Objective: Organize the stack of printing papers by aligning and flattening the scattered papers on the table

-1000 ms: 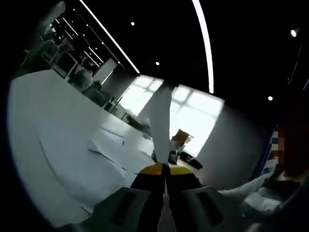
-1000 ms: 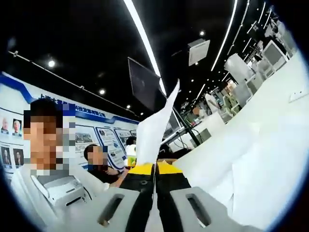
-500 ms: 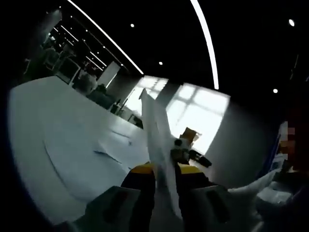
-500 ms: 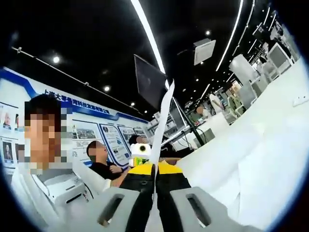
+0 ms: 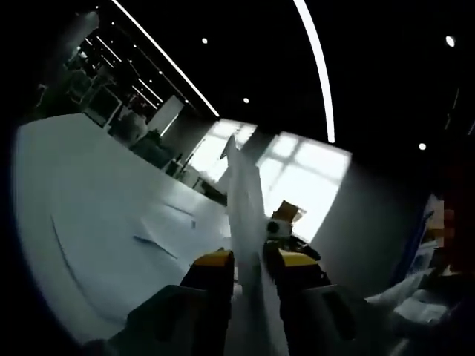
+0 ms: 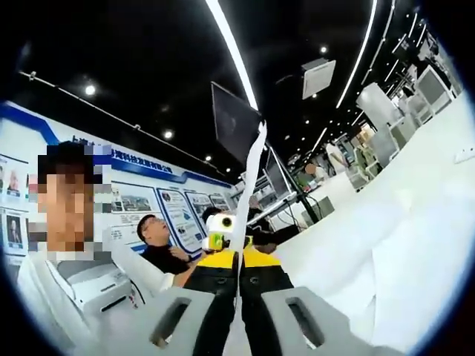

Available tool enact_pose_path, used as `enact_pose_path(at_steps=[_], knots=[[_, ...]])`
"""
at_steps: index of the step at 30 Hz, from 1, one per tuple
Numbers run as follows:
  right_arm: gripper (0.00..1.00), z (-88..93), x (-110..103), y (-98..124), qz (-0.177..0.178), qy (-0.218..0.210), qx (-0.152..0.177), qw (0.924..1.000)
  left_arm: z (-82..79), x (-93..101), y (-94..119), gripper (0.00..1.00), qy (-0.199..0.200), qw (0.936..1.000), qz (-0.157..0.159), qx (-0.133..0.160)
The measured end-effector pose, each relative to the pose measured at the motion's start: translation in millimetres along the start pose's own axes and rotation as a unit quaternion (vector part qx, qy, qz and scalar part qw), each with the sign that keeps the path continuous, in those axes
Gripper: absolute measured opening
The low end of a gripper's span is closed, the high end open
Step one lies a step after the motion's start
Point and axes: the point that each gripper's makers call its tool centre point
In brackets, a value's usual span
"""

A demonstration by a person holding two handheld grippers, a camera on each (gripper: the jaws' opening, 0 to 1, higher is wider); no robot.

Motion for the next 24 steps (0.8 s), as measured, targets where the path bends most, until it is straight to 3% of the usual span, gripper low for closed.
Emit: enact_pose_path(at_steps=[16,24], knots=[[0.00,10.0,-6,-8,-0.008,0.010,-0.016,0.9998,-1.6,6.8,-26,0.25,0.024,0.9995,0.015,0.015],[0.00,12.1,-7,-10,-0.008,0.010,-0.017,0.9998,-7.2,7.1,-26,0.09,0.035,0.9990,0.019,0.021]])
Point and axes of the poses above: the point that each gripper's makers call its tool centre point, and the gripper's own axes: y roughly backward along the fingers, x roughly to its right, z roughly out of its underside, and after that the axes turned 15 degrees about -y, right-handed
